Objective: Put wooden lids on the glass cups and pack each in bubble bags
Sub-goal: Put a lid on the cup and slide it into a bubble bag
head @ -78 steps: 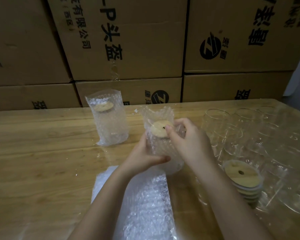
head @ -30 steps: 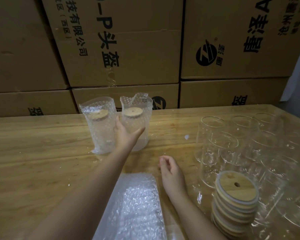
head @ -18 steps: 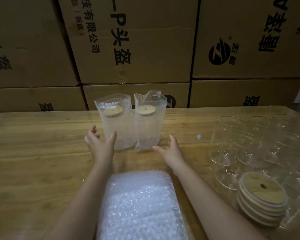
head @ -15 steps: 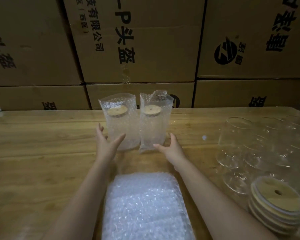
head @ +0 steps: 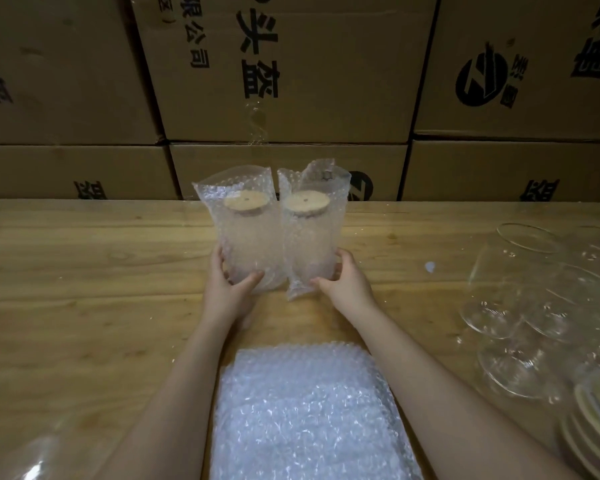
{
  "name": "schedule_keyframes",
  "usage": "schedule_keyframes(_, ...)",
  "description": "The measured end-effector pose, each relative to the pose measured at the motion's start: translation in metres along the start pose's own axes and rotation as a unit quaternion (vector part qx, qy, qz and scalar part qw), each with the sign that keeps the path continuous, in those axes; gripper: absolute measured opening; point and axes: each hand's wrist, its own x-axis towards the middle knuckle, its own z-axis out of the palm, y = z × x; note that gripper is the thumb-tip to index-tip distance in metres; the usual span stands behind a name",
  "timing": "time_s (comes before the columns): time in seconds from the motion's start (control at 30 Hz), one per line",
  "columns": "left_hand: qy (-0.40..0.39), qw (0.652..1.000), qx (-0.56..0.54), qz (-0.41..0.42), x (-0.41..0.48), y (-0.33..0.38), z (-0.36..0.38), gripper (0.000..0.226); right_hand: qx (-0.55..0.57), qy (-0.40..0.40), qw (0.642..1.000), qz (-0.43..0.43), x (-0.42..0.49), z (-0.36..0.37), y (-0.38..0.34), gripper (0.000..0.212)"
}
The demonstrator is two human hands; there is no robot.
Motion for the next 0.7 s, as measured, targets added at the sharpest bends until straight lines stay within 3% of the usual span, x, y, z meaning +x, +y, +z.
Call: schedule_keyframes(0.7,-0.018,0.999,0.031,0.008,-0.005,0.003,-0.008,0.087,-0.057,-0.040,0.997,-0.022,0.003,0.004,-0.010,0.077)
